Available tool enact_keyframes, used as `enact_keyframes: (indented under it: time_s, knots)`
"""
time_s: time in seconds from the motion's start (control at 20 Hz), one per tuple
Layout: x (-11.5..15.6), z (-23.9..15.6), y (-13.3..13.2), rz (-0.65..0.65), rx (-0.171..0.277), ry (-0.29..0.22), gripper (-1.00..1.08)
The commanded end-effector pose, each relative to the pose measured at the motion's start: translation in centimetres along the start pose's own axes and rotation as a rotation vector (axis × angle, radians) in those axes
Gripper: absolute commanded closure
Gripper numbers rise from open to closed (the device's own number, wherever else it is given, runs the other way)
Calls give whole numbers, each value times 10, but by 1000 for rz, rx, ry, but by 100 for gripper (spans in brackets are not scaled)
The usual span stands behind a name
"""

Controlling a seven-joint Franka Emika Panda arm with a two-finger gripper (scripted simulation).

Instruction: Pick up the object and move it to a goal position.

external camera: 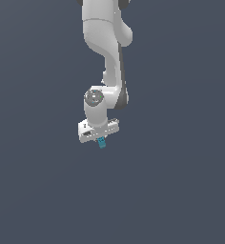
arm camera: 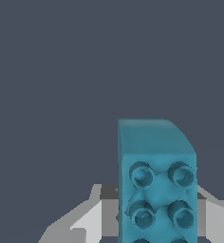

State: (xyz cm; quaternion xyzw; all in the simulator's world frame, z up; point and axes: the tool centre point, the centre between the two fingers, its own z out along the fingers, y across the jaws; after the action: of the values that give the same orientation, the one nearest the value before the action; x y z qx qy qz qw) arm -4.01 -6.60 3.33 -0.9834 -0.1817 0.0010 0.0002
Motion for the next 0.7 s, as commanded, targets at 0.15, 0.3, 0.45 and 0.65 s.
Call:
enact_keyframes:
  time_s: [0.15, 0.3, 0.45, 0.65]
  knots:
    - [-6, -27, 8, 0, -1, 2, 108]
    - [-11, -50, 14, 0, -1, 2, 108]
    - [-17, -77, 22, 0, -1, 2, 108]
    - [-27, -120, 33, 0, 0, 2, 108]
